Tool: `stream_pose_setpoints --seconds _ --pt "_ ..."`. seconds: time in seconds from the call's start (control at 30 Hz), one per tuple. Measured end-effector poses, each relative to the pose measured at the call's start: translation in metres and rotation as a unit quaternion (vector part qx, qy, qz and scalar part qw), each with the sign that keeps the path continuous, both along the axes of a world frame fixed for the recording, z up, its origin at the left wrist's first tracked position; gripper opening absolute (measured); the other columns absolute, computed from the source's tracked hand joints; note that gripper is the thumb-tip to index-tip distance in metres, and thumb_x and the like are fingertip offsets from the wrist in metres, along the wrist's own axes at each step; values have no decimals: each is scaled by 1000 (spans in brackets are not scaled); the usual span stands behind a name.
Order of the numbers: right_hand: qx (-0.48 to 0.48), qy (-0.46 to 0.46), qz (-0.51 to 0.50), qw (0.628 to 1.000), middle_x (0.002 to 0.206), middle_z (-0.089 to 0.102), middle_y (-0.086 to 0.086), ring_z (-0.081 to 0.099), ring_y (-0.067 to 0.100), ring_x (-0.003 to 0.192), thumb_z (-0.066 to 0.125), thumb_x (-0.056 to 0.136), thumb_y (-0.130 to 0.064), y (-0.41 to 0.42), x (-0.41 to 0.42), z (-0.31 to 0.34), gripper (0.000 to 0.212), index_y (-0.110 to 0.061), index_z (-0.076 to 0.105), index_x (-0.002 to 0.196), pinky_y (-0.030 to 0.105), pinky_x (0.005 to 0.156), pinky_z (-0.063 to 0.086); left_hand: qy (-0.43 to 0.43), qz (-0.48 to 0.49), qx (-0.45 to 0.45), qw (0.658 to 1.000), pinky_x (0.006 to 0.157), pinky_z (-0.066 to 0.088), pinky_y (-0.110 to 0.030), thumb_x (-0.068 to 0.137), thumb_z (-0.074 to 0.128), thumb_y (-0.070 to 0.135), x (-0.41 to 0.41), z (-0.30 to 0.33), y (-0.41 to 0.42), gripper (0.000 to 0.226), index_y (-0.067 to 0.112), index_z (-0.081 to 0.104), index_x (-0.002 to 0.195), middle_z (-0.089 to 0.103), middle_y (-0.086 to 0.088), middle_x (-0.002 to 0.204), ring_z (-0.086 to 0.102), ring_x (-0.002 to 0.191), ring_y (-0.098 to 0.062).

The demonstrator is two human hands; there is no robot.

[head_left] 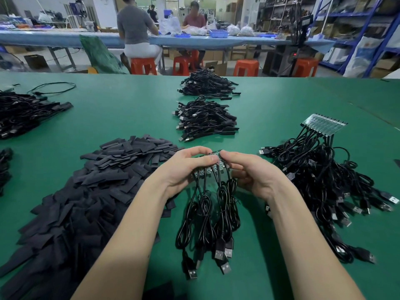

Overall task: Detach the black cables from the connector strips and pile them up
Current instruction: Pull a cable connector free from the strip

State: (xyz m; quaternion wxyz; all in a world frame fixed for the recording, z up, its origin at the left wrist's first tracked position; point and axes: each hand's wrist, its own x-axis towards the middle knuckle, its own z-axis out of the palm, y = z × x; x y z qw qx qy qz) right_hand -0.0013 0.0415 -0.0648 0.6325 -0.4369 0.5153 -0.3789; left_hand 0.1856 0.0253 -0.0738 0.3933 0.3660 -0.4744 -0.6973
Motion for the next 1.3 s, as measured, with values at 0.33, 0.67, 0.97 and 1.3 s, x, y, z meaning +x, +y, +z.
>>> stream_pose_setpoints --seconds 0.33,0.67,0.97,1.3 --pt "66 -82 -29 994 46 39 -10 29 8 53 84 58 -37 5 6 0 30 -23 59 50 22 50 23 32 -15 -12 999 74 61 -30 74 77 10 3 1 4 22 9 69 94 74 -9 86 70 72 -17" --pt "81 -117 -24 990 50 42 -11 31 3 43 85 63 -29 6 11 -3 21 -21 66 65 13 40 27 37 -17 11 999 69 61 -28 76 72 7 9 2 8 21 6 66 96 73 -8 83 70 69 -16" --pt "94 -132 -28 986 56 42 -9 29 4 46 87 61 -26 6 14 -5 25 -19 66 72 12 42 26 33 -16 29 999 69 61 -28 72 73 8 10 1 9 22 7 68 93 73 -6 83 70 69 -15" --pt "45 -38 -81 995 60 64 -12 41 4 46 86 65 -39 5 -5 4 24 -23 69 67 18 42 28 -181 65 -86 978 80 54 -25 75 85 17 8 -5 3 21 16 69 88 76 -4 89 68 79 -13"
